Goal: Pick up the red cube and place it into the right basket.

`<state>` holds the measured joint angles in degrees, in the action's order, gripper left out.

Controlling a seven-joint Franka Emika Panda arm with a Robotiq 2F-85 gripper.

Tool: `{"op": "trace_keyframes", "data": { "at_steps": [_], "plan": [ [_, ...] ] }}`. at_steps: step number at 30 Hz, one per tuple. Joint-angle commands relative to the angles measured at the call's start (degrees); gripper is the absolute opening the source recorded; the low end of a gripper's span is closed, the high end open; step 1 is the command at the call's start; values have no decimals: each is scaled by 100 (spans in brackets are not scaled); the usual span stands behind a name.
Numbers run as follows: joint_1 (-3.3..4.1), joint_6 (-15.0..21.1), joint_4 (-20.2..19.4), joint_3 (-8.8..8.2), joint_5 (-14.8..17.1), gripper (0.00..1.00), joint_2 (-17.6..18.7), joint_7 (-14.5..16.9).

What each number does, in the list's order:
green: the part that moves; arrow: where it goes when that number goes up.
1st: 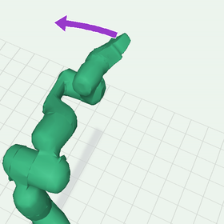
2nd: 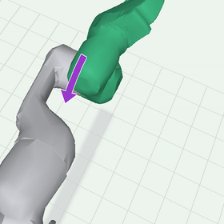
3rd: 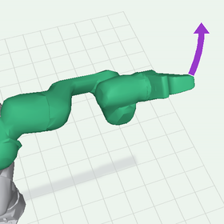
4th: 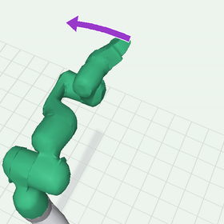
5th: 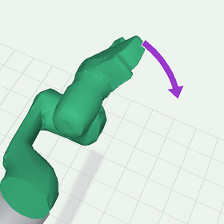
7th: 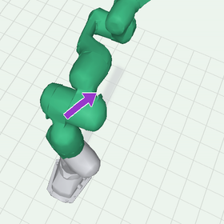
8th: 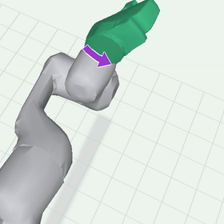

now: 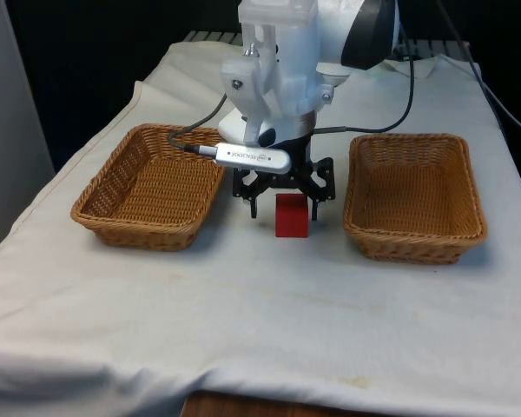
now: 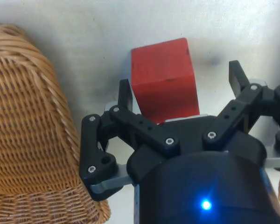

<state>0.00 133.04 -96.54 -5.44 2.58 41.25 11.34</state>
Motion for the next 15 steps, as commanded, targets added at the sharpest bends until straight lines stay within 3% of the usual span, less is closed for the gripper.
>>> {"op": "trace_keyframes", "data": {
  "at_steps": [1,15],
  "plan": [
    [-11,29,0,11,23,100,6,11],
    [0,6,0,-6,0,100,6,6]
  ]
}}
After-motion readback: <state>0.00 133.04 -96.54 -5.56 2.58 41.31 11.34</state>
